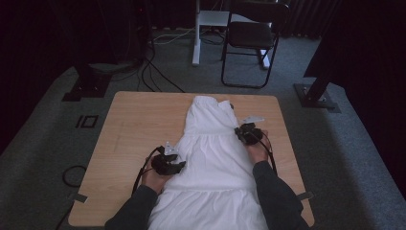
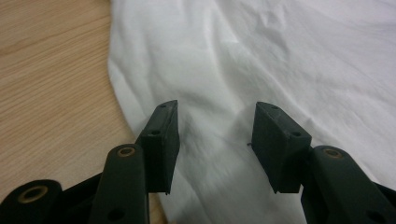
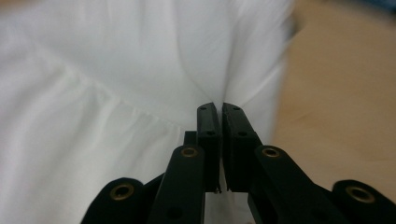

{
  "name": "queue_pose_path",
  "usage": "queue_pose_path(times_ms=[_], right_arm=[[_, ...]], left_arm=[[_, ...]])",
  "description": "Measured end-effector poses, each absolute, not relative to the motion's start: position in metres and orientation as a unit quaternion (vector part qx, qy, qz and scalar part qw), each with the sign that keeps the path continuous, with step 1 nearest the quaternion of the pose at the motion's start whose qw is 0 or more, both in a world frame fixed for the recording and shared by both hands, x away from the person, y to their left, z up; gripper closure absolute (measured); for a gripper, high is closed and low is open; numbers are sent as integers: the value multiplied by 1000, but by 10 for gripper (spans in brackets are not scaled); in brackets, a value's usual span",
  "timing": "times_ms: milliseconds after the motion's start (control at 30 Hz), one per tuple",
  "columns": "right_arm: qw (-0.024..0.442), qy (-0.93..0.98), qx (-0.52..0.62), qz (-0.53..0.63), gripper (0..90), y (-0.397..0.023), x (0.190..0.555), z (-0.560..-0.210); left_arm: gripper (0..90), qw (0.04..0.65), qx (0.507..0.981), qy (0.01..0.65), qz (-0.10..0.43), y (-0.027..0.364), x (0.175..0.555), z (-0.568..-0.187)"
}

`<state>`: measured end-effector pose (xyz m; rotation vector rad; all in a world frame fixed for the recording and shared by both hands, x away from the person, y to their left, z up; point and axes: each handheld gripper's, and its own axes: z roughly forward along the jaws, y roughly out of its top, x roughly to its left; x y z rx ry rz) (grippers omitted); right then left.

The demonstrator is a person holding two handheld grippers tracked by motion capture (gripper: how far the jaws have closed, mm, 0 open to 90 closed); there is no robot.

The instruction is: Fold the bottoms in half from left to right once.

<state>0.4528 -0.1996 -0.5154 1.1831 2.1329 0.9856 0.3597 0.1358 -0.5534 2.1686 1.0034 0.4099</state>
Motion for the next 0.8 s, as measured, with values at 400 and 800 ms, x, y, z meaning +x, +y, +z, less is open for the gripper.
queue_pose_path(times_ms=[400, 800], right_arm=[[228, 776, 493, 320, 847, -216, 457, -553], [201, 765, 499, 354, 835, -226, 459, -557]], left_arm=[[517, 379, 820, 384, 194, 135, 377, -522], [585, 329, 831, 412, 177, 93, 451, -548]])
